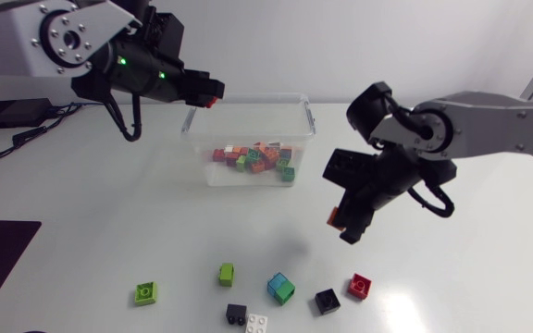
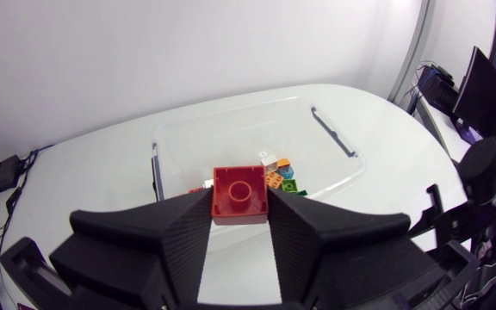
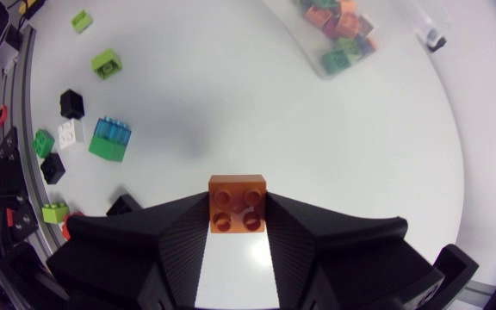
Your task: Place the duplo bricks in the container
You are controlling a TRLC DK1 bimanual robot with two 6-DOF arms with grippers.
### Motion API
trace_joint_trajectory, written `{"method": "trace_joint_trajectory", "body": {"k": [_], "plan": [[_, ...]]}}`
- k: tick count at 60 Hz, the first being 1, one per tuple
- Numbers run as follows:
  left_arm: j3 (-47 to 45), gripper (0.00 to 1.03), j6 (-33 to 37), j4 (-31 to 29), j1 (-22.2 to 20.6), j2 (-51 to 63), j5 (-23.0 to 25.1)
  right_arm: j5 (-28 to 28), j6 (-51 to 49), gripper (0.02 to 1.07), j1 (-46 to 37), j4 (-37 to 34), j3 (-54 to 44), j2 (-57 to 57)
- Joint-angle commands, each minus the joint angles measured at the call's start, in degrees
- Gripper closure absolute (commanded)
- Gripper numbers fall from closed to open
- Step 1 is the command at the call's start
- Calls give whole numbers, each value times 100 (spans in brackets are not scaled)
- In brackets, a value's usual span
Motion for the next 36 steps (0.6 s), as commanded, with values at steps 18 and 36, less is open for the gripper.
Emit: {"method": "trace_joint_trajectory", "body": {"k": [18,36], "plan": [[1252,60,-169,327,316,1549,60,-384,950,75,-12,117,1378,133],[1858,20,666,-437,273,1400,42,-437,1626,75,-100,750,2433,625]]}}
